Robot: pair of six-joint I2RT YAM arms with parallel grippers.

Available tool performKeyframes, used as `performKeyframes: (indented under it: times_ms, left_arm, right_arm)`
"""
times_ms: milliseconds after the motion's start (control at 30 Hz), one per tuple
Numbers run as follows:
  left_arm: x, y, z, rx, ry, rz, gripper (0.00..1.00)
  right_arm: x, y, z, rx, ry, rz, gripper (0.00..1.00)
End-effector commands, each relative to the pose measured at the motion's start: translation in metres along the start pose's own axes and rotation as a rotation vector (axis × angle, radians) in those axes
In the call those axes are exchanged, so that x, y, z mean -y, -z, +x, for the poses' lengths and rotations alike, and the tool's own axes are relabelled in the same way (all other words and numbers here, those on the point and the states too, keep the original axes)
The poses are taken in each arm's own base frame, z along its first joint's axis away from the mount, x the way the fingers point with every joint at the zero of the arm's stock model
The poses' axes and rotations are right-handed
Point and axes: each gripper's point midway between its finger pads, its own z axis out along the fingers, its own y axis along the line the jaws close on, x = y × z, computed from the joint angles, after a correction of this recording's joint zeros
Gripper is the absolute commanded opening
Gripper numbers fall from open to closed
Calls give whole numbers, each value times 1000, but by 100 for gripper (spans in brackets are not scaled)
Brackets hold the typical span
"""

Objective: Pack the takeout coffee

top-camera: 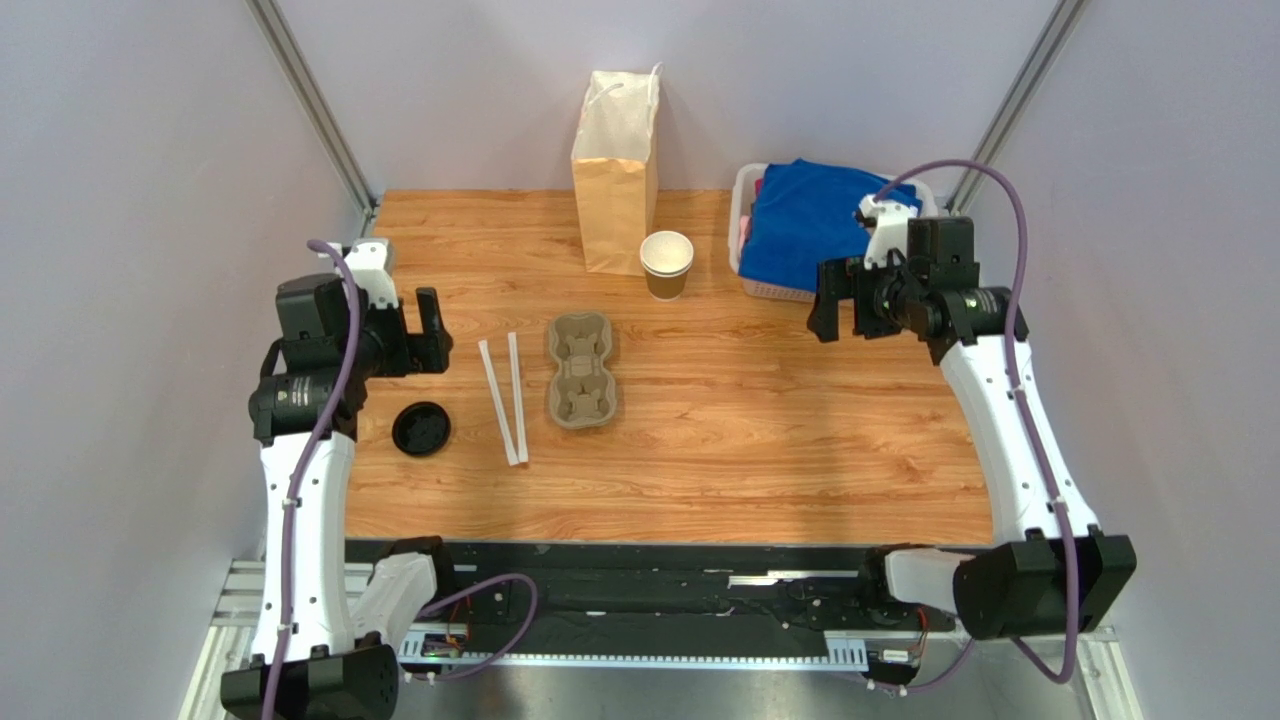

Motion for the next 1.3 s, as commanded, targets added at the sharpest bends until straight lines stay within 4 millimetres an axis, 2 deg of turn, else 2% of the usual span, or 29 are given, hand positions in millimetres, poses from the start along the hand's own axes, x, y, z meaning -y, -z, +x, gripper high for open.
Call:
performKeyframes:
  times_ms: [0,33,67,100,133,167,200,233,267,300,333,367,400,433,467,500,533,567,633,667,733,900,1033,1267]
  left_arm:
    - [2,13,-47,228,-33,-6,99]
    - [9,17,-54,268,-55,31,99]
    - [13,18,-58,285,-69,53,99]
    - [17,19,-60,296,-69,72,99]
    - [23,21,-66,322,-72,105,99]
    - [28,22,-67,326,-70,132,99]
    - [35,23,-68,329,-66,166,99]
    - [41,23,-70,333,-63,203,99]
    - [44,24,-71,335,-49,221,99]
    - [45,22,-69,331,-47,232,99]
    - [48,21,-71,340,-51,246,99]
    - [48,21,-71,340,-48,248,99]
    - [48,17,-70,340,-48,250,99]
    - [49,17,-69,341,-50,257,99]
    - [49,17,-69,344,-50,257,99]
    - [49,14,-67,342,-45,260,99]
    - [50,13,-65,340,-44,269,99]
    - [50,12,-64,339,-42,273,99]
    - [51,9,-62,336,-34,277,99]
    - [51,8,-62,336,-30,278,99]
    - [51,7,-61,337,-32,284,99]
    - [51,3,-61,340,-28,288,99]
    - [52,-1,-58,337,-32,295,99]
    - [49,-9,-52,327,-21,286,99]
  right_arm:
    - [-17,-10,-50,60,62,-58,100]
    - [-25,-14,-58,61,83,-62,100]
    - [-31,-11,-80,101,103,-64,98]
    - [-32,-26,-84,78,103,-49,97]
    - [-44,-33,-92,78,117,-67,94]
    - [-51,-30,-111,117,127,-75,91]
    - [-56,-34,-120,127,124,-79,87]
    - [-65,-57,-118,86,126,-96,79]
    - [-71,-55,-138,125,129,-101,76]
    - [-76,-65,-140,115,124,-111,74]
    - [-84,-88,-136,74,114,-124,71]
    - [-86,-98,-139,66,106,-128,69]
    - [-90,-99,-153,94,108,-130,67]
    - [-96,-105,-158,96,74,-138,64]
    - [-98,-130,-152,59,61,-142,63]
    - [-102,-130,-165,88,56,-151,61]
    - [-104,-140,-163,76,49,-157,59]
    - [-104,-159,-158,51,34,-152,58]
    - [-108,-172,-162,57,25,-152,54]
    - [-108,-187,-158,43,9,-147,52]
    - [-107,-199,-157,43,-4,-136,44]
    - [-103,-233,-144,16,-21,-116,43]
    - [-101,-249,-140,11,-28,-106,41]
    - [-103,-264,-140,21,-41,-117,39]
